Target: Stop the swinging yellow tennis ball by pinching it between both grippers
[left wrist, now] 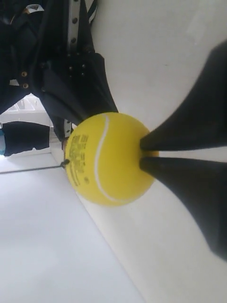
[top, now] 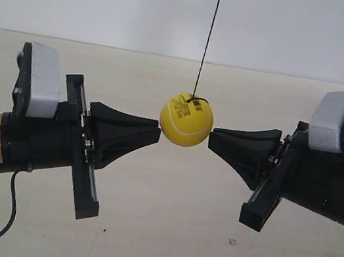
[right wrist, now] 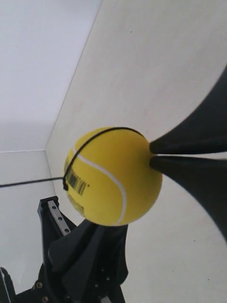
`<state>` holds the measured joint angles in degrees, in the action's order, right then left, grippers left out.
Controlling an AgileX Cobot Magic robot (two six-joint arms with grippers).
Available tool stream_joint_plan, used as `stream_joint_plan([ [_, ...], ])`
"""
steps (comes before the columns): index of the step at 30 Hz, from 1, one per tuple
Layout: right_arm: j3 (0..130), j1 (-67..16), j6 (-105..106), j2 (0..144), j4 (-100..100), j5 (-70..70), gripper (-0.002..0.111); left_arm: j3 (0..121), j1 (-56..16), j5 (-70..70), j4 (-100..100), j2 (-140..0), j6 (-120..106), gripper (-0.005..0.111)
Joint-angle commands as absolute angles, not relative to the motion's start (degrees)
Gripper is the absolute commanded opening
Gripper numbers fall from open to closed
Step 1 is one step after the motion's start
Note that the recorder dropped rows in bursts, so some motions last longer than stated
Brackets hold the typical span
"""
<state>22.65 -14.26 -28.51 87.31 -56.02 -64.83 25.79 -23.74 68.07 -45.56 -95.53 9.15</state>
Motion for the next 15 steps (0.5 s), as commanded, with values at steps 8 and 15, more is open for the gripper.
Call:
stream_joint_plan([
  [8, 22.77, -14.43, -28.15, 87.29, -57.32, -69.11, 0.0, 25.93, -24.03, 69.96, -47.4, -95.45, 8.75, 0.005],
  [15, 22.77, -14.43, -28.15, 87.29, -57.32, -69.11, 0.0, 25.93, -24.03, 69.96, -47.4, -95.45, 8.75, 0.005],
])
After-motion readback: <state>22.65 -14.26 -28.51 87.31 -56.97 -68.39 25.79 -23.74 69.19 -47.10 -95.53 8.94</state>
